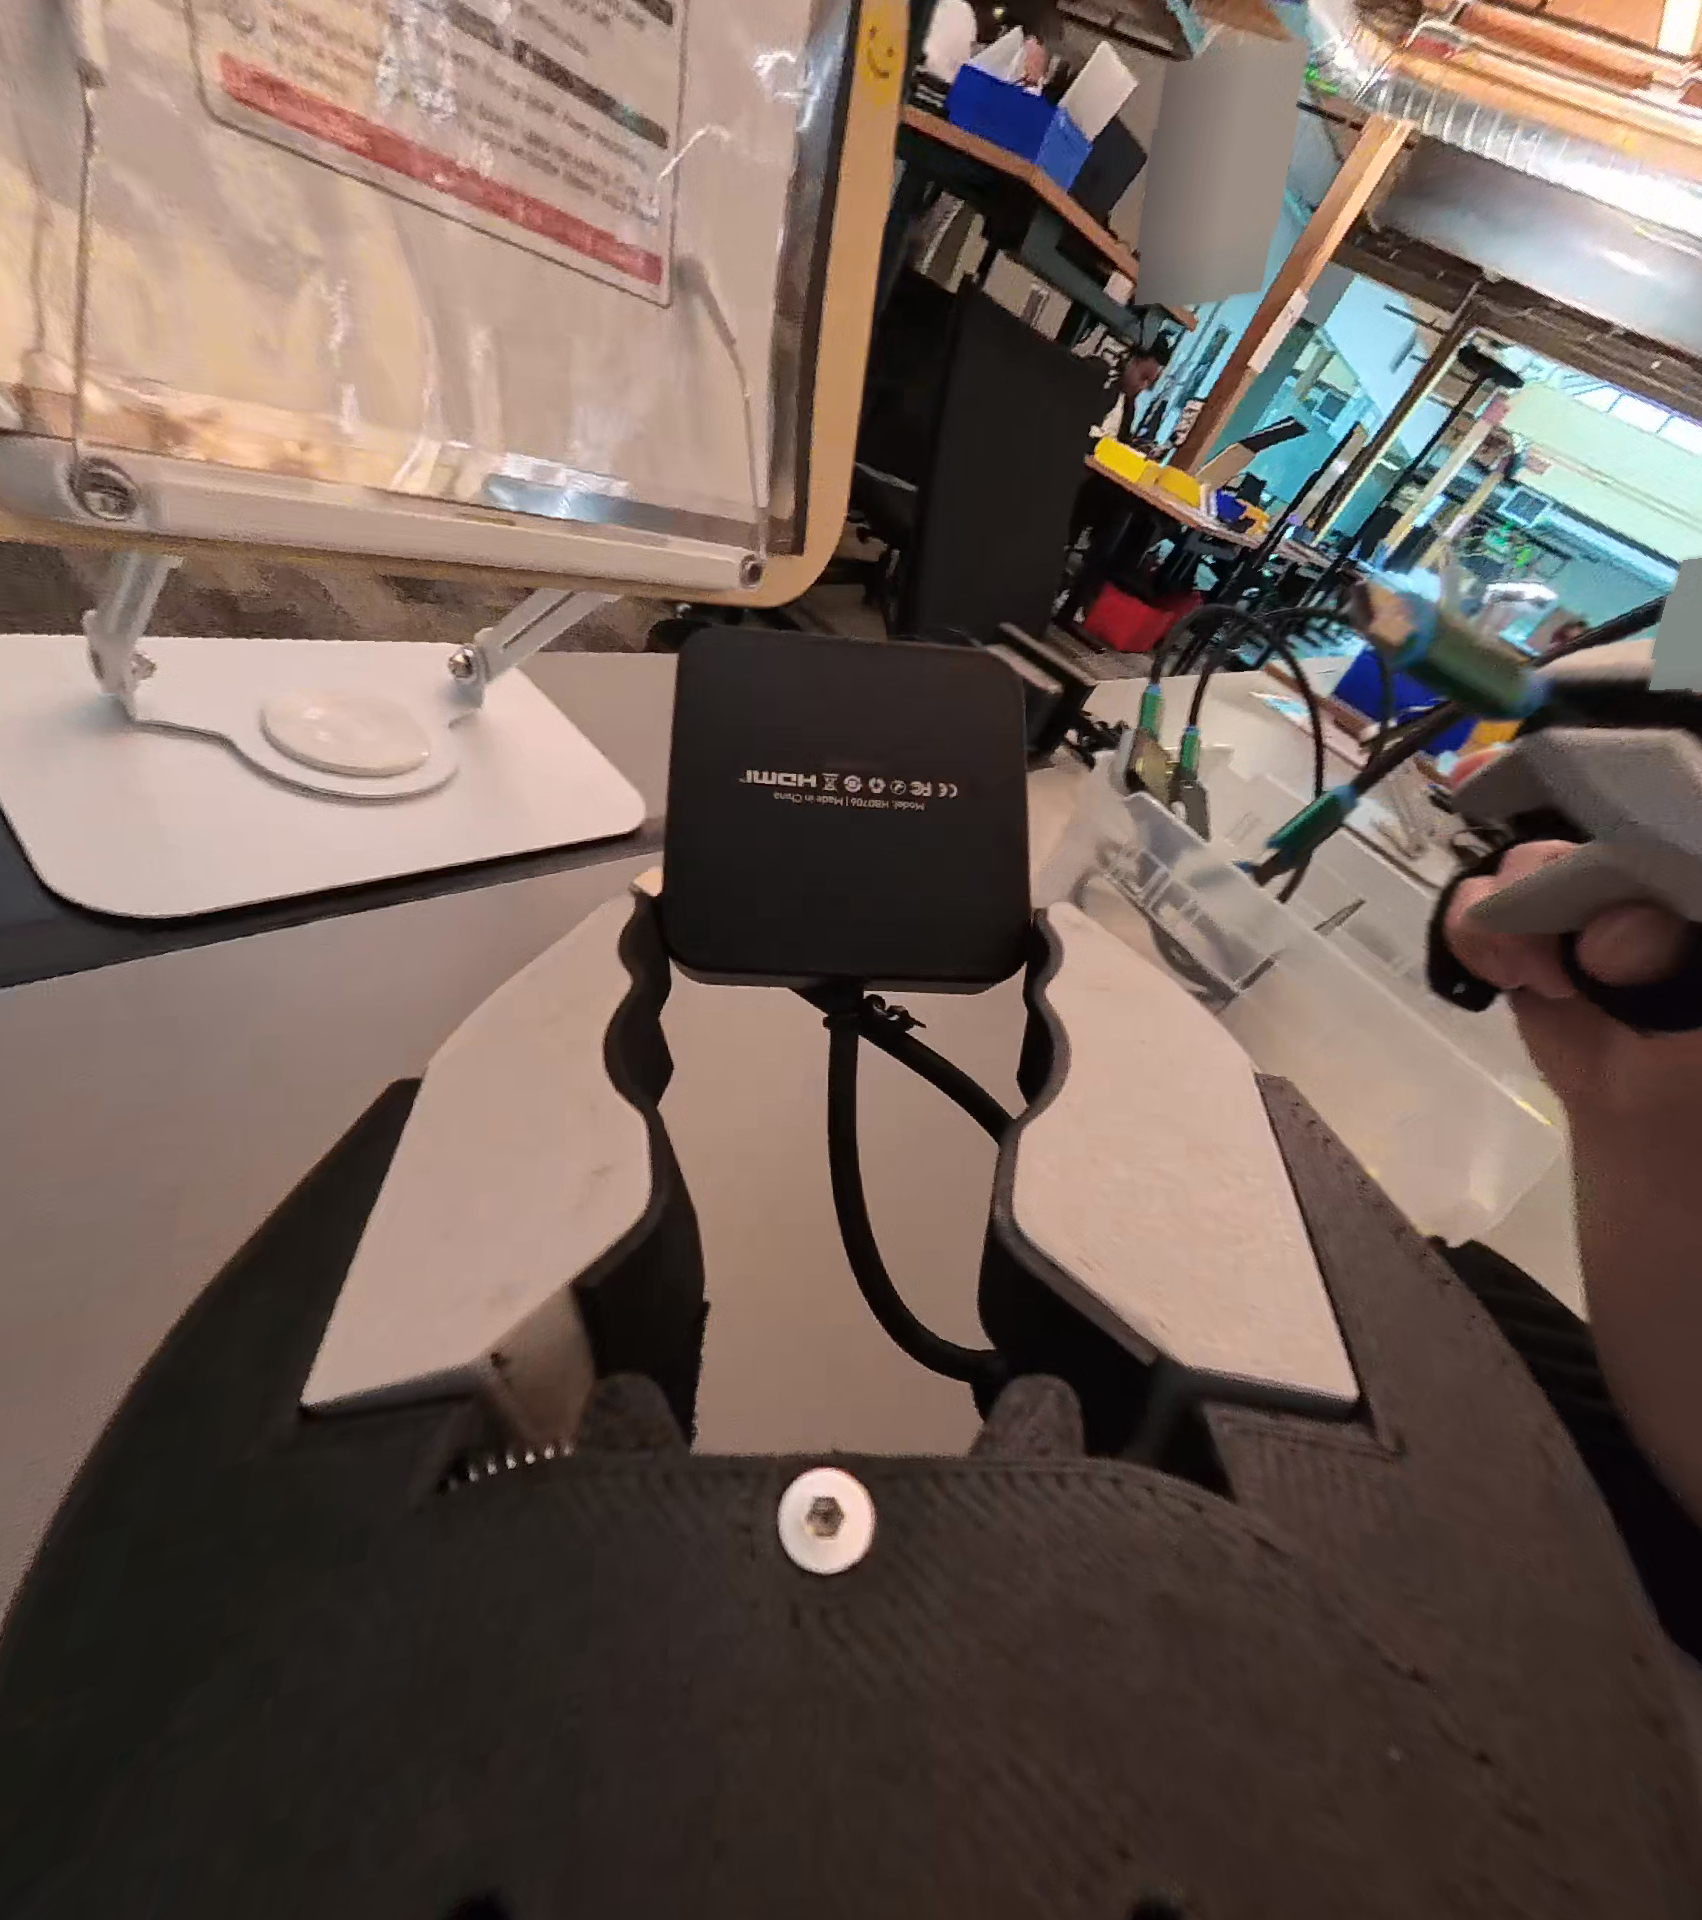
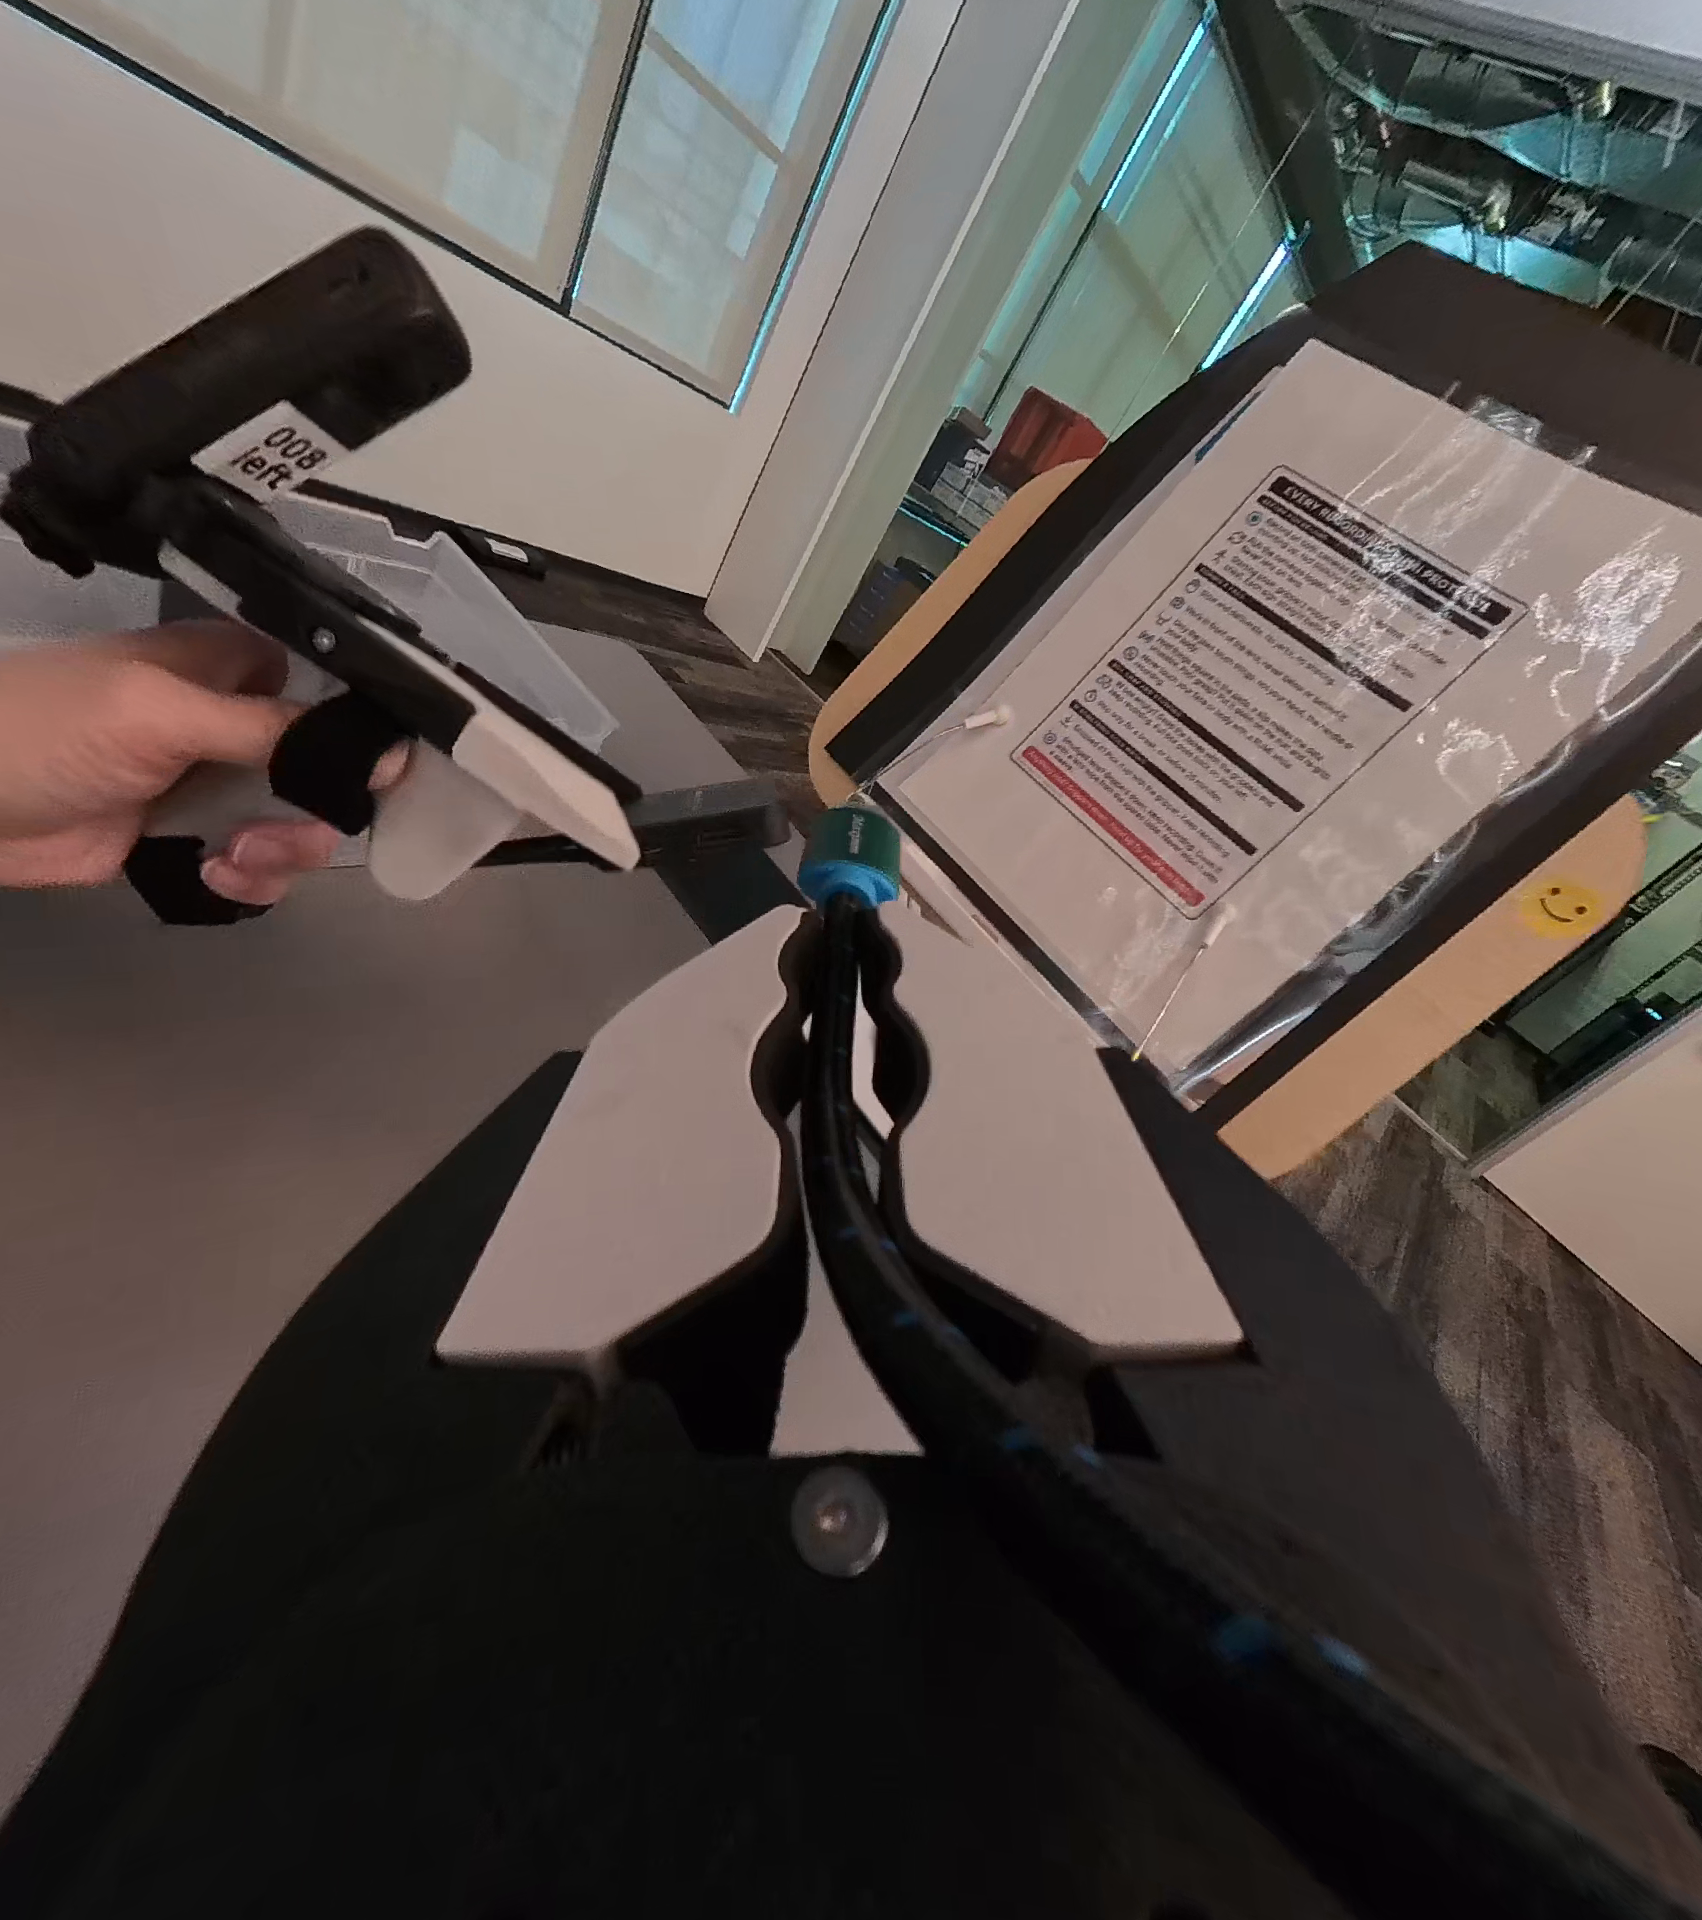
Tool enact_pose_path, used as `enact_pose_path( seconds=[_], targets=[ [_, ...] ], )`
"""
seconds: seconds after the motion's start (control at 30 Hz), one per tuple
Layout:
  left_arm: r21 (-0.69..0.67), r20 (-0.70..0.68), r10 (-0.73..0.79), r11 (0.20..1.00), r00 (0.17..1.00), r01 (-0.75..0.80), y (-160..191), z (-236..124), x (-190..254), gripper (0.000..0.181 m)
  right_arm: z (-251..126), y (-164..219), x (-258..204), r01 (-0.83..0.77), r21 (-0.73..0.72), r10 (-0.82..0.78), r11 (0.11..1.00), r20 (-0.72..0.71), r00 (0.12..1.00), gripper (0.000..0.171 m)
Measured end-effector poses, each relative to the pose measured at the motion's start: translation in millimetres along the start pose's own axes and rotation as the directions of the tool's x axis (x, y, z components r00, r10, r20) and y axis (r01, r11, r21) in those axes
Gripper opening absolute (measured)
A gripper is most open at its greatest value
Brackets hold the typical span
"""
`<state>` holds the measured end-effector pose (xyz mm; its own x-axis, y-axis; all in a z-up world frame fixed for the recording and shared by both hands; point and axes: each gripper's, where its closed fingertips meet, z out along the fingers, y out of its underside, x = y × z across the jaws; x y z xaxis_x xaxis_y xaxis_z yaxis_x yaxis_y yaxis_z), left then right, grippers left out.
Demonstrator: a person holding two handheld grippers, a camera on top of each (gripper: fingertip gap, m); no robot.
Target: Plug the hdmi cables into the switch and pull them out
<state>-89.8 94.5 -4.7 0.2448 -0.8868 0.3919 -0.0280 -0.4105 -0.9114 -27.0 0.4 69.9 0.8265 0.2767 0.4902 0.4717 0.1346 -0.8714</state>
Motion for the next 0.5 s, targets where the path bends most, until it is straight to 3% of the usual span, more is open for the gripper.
enact_pose_path(
  seconds=[0.5],
  targets=[
    [-0.078,-0.059,0.062,0.995,0.996,-0.067,1,1,24,0.067,16,20,-26,0.073,-0.069,-0.068,0.995,0.082,0.994,0.008]
  ],
)
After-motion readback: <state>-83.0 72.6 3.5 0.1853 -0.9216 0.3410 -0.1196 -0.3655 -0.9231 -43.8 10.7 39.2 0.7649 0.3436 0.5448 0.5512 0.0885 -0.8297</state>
